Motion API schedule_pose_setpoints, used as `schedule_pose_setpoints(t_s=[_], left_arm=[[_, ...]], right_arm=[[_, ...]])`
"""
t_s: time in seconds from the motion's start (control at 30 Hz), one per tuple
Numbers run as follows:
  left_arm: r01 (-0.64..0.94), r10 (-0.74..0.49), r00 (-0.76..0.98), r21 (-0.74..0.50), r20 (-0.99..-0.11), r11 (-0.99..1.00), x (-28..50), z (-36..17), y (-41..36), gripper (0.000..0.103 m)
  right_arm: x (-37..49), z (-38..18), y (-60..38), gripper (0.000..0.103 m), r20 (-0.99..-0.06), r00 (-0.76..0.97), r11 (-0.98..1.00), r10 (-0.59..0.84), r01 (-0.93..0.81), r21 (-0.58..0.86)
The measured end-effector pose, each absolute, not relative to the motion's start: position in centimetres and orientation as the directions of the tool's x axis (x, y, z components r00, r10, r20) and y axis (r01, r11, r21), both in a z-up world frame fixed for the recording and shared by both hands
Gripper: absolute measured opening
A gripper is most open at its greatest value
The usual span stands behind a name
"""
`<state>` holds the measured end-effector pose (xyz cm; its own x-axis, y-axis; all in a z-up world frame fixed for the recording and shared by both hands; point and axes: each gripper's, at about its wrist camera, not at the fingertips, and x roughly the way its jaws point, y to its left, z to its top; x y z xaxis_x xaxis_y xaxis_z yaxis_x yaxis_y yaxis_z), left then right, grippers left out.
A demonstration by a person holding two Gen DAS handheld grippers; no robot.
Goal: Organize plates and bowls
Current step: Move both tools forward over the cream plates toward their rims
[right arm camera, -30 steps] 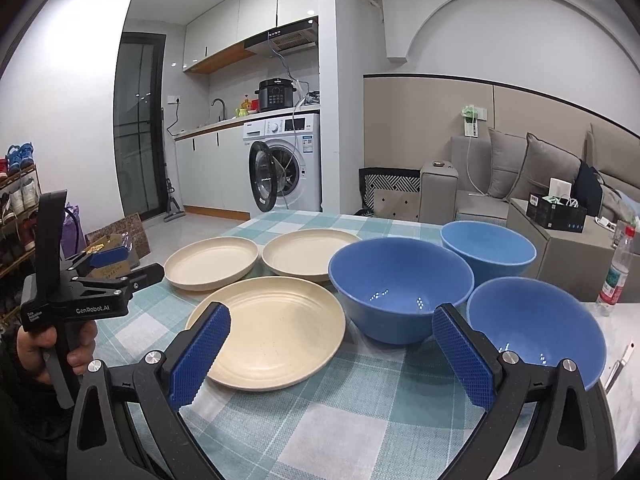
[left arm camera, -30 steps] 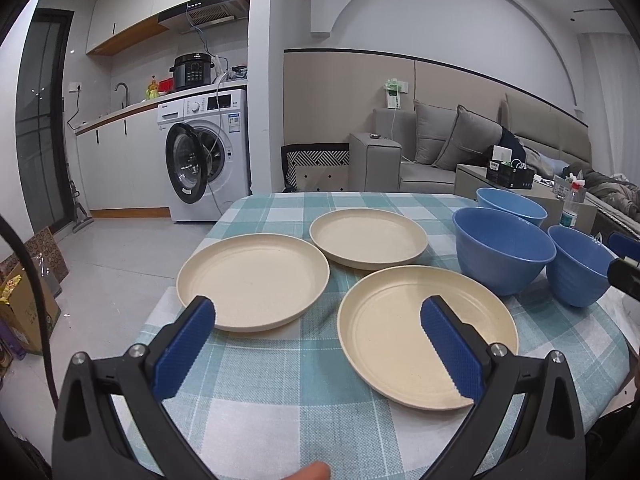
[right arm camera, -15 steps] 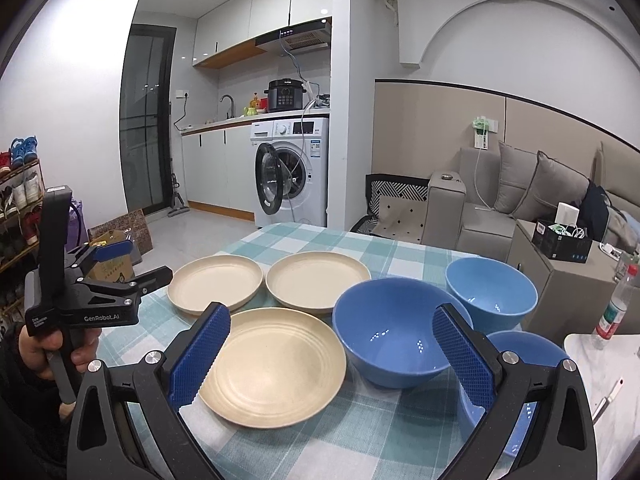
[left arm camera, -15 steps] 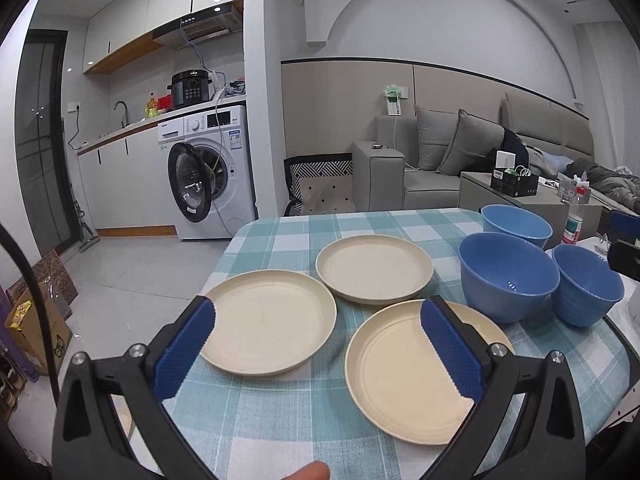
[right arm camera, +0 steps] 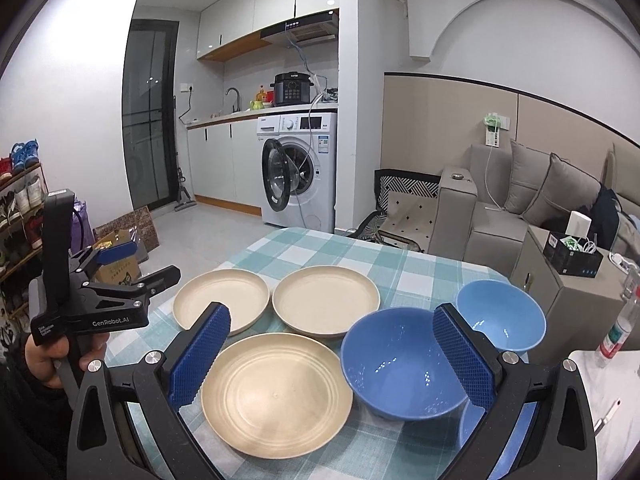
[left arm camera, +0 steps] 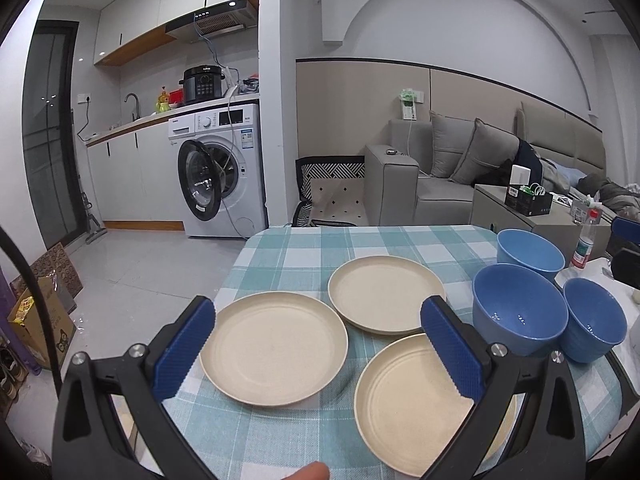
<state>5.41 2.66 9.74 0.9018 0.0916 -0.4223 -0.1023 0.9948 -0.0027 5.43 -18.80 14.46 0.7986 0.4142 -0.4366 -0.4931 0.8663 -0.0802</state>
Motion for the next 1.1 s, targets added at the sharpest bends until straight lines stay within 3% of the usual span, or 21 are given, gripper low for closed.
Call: schedule_pose_setpoints(t_s=[0.1, 0.5, 1.1], left_arm=[[-0.101, 0.092, 0.9, 0.003, -0.425, 0.995, 6.4, 10.1, 2.5, 0.103], [-0.084, 0.068, 0.894, -0.016, -0.444, 0.996, 10.3, 11.6, 2.8, 0.103], [-0.095, 0.072, 0.858, -0.02, -0.509, 0.995, 15.8, 11.3, 4.4, 0.103]], right_arm=[[7.4, 15.0, -18.3, 0.103, -0.484, 0.768, 0.858, 0.42, -0.51, -0.066], [13.1, 17.9, -16.4, 0.103, -0.514, 0.729, 0.846, 0.452, -0.532, -0.011], [22.2, 15.6, -13.8, 0.103, -0.621, 0.704, 0.881, 0.346, -0.471, -0.043]])
